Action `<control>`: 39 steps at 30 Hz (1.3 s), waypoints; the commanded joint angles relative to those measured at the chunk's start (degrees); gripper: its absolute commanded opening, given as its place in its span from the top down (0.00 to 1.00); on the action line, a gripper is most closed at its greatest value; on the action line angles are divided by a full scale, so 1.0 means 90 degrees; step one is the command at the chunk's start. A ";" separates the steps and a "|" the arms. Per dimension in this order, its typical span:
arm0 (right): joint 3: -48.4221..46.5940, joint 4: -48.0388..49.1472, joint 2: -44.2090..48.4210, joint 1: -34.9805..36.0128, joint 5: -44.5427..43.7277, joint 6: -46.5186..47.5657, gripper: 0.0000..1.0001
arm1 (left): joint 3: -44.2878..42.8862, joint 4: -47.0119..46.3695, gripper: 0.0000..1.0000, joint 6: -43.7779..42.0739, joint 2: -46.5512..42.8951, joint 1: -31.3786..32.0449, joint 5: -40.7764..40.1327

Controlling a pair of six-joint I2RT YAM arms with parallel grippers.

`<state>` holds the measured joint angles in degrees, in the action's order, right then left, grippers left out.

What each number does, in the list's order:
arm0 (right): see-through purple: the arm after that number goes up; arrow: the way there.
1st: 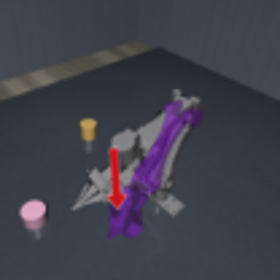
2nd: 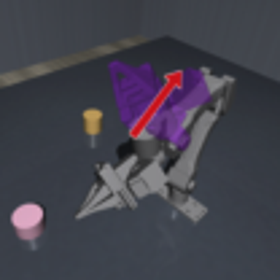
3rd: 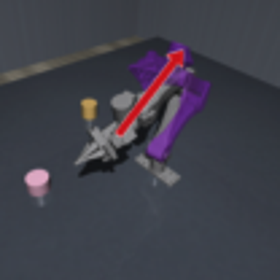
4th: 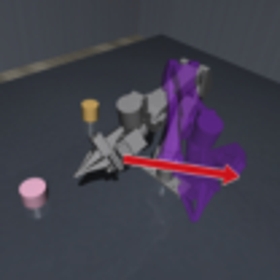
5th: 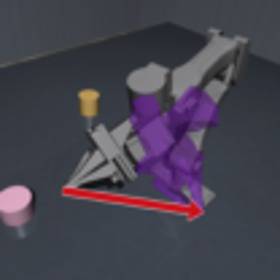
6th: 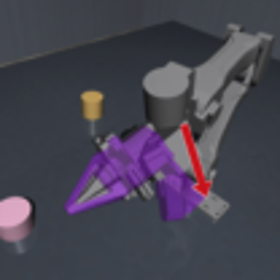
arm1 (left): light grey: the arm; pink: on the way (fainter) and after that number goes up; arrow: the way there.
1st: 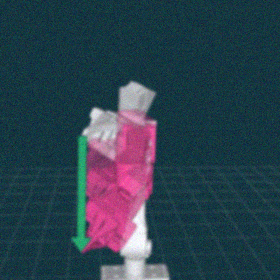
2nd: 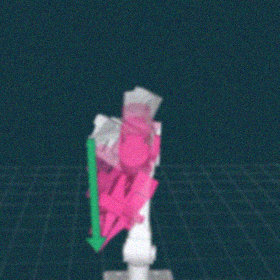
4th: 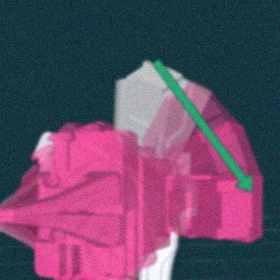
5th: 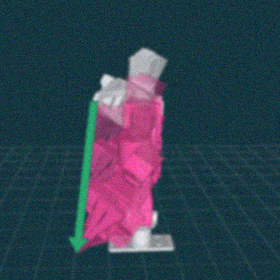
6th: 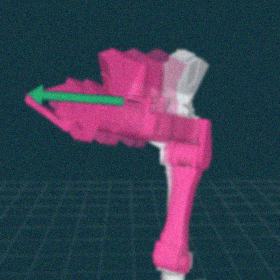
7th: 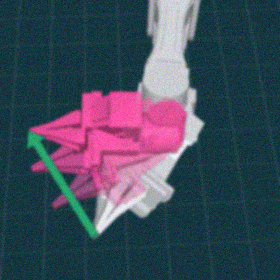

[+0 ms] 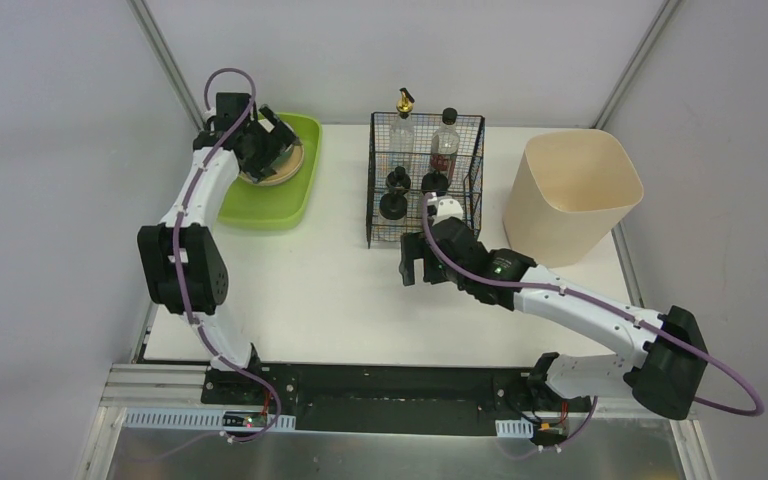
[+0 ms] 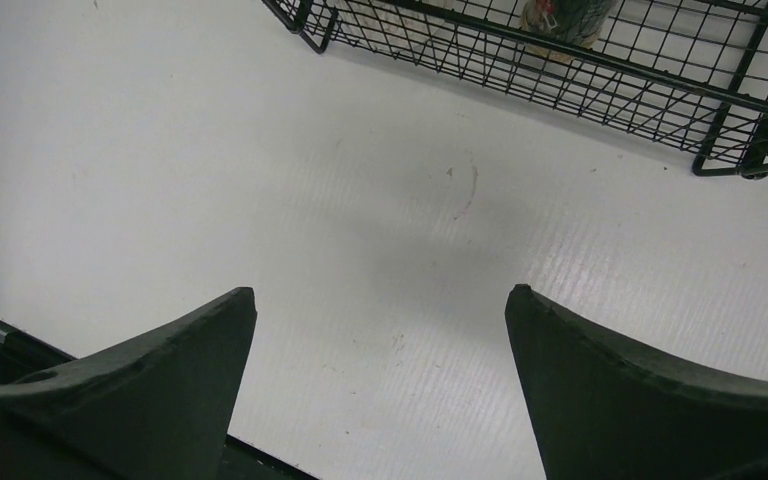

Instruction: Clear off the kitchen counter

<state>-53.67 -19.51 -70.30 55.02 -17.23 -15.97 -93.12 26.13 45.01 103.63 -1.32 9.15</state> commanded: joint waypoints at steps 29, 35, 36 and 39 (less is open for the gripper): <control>-0.0490 -0.0386 0.0137 0.0154 -0.1559 -0.0657 0.01 | 0.4911 -0.0101 0.01 -0.1236 -0.6418 0.1185 0.0526; -0.0435 -0.0182 0.0021 0.0173 -0.1464 -0.0496 0.01 | 0.5232 -0.0428 0.01 -0.1217 -0.6611 0.1193 0.0405; -0.0397 -0.0117 0.0047 0.0175 -0.1422 -0.0463 0.01 | 0.5174 -0.0424 0.01 -0.1238 -0.6534 0.1194 0.0466; -0.0338 -0.0064 0.0135 0.0170 -0.1211 -0.0427 0.01 | 0.4919 -0.0357 0.01 -0.1253 -0.6264 0.1197 0.0822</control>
<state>-55.68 -21.93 -70.28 56.21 -29.28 -20.36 -46.46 25.21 35.16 45.15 9.06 14.46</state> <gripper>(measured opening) 0.993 0.990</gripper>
